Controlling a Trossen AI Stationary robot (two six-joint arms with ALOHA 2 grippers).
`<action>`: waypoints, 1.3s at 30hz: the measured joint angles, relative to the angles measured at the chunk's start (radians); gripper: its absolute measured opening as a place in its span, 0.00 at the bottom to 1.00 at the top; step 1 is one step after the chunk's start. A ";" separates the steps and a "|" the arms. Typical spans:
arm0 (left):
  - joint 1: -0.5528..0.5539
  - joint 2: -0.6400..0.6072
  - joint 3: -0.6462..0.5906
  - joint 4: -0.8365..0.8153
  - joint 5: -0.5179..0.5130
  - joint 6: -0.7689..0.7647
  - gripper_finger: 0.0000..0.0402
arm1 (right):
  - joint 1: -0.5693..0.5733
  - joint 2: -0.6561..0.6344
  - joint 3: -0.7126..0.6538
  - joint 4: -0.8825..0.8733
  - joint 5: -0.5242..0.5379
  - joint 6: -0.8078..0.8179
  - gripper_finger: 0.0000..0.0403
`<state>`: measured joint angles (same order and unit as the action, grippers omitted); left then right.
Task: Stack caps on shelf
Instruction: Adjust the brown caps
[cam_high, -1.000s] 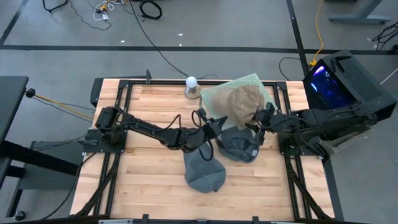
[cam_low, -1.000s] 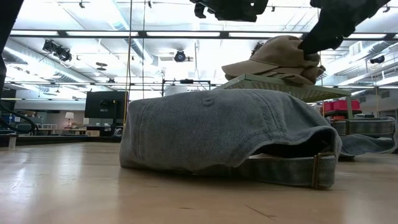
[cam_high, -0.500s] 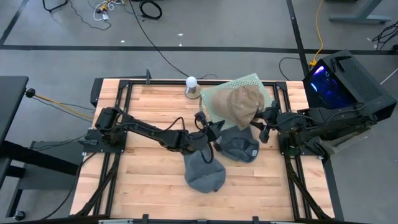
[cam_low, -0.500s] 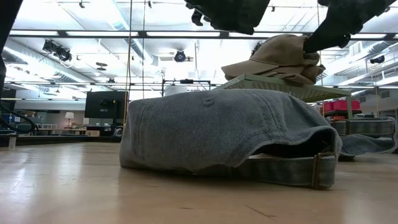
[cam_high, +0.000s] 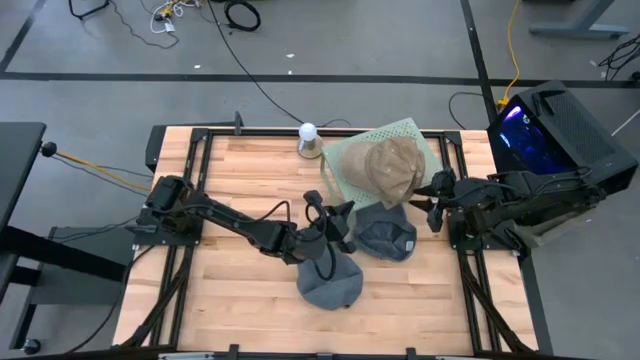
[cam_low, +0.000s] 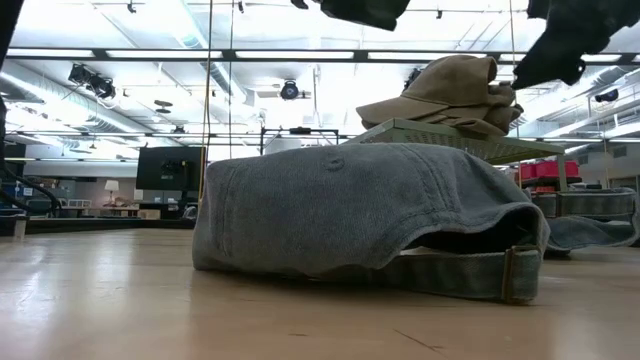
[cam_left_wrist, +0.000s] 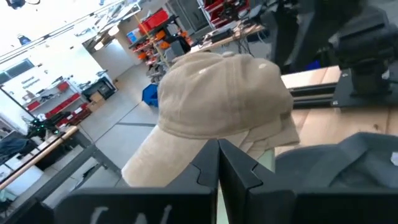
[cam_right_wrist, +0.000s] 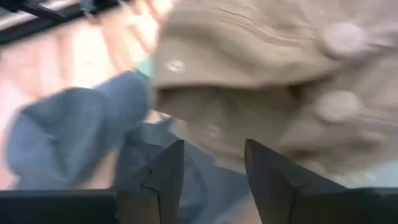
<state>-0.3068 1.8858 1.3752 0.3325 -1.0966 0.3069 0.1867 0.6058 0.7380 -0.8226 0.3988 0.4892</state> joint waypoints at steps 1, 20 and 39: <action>0.000 -0.005 0.000 -0.004 -0.006 0.000 0.02 | 0.000 0.001 0.000 0.017 -0.026 -0.002 0.42; 0.098 -0.089 -0.001 -0.206 0.666 -0.220 0.01 | 0.180 0.194 0.000 0.300 -0.065 -0.058 0.21; 0.236 -0.251 -0.340 0.032 1.017 -0.295 0.01 | 0.244 0.458 -0.001 0.462 0.306 -0.191 0.02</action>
<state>-0.0711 1.6349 1.0351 0.3644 -0.0796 0.0118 0.4307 1.0641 0.7373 -0.3601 0.7046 0.2978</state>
